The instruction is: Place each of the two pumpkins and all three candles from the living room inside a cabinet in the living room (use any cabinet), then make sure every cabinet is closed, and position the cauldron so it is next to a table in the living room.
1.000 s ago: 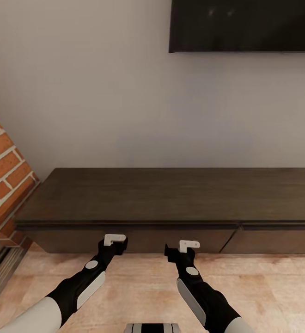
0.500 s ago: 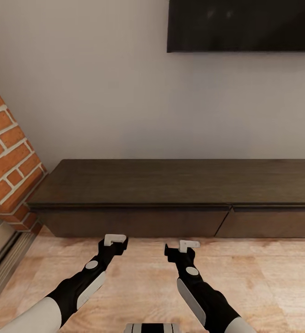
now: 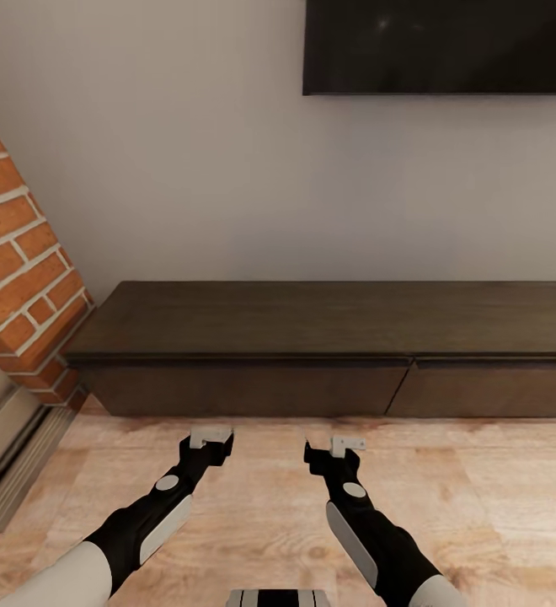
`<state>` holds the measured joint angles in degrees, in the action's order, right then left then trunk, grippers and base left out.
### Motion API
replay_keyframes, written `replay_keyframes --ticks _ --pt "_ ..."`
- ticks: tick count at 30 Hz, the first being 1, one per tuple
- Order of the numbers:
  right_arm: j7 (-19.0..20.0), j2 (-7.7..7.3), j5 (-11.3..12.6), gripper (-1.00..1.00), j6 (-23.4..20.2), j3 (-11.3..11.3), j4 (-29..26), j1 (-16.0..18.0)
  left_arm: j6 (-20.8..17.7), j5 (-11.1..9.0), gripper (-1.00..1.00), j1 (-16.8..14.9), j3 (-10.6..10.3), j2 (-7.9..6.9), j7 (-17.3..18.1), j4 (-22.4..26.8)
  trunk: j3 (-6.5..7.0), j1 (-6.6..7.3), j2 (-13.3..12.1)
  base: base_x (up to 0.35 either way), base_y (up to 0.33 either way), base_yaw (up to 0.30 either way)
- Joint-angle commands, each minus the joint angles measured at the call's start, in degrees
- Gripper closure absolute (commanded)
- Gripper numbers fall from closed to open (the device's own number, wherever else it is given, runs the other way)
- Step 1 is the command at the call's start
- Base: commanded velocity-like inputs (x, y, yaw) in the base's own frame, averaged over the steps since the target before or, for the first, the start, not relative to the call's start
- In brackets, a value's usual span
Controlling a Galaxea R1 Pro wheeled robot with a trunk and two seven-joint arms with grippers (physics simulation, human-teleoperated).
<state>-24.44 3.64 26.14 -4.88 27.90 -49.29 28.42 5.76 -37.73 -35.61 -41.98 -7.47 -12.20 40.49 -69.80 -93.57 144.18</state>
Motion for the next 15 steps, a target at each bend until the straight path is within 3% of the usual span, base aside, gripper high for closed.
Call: replay_keyframes --ticks 1,10,15 --pt "-0.4 -0.03 0.2 -1.00 -0.3 0.1 -0.1 0.0 0.3 -0.6 -1.00 -0.1 -0.5 -0.08 -0.5 0.0 -0.04 0.05 0.0 -0.324 0.000 0.000" --pt "-0.5 -0.04 0.2 -1.00 -0.3 -0.6 -0.1 0.1 0.1 -0.6 -1.00 -0.1 -0.4 -0.23 -0.4 0.6 -0.04 0.05 0.0 -0.324 0.000 0.000" --pt "-0.5 -0.04 0.2 -1.00 -0.4 -0.8 -0.1 0.2 -2.5 -0.6 -1.00 -0.1 -0.6 -0.29 -0.4 3.5 -0.04 0.05 0.0 -0.099 0.000 0.000"
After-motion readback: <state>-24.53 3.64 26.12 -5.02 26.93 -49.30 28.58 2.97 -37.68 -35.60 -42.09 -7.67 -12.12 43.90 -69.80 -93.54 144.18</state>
